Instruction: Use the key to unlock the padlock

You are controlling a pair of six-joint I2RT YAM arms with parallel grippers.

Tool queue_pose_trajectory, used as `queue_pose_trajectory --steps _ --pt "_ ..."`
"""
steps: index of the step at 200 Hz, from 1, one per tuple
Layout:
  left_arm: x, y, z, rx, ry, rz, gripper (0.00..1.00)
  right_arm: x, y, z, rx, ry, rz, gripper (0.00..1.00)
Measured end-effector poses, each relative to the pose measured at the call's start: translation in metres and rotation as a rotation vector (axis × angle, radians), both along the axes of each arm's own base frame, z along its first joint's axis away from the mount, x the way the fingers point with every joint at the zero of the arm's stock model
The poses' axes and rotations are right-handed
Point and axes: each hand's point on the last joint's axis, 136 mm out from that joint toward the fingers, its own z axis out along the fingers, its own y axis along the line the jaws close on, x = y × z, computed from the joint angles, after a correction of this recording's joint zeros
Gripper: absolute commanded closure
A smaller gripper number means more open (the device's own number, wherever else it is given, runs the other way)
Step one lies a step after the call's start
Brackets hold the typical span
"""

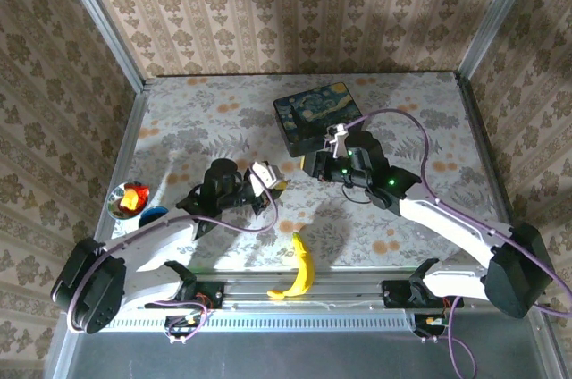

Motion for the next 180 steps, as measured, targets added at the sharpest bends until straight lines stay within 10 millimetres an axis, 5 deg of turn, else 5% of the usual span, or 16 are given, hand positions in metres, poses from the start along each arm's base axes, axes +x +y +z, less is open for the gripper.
queue_pose_trajectory --steps 47,180 --pt "-0.019 -0.002 0.015 0.099 0.007 -0.148 1.00 -0.034 0.001 0.022 -0.132 -0.249 0.255 0.65" --pt "-0.041 0.009 0.026 0.178 0.041 -0.300 1.00 -0.071 0.015 0.014 -0.232 -0.456 0.518 0.58"
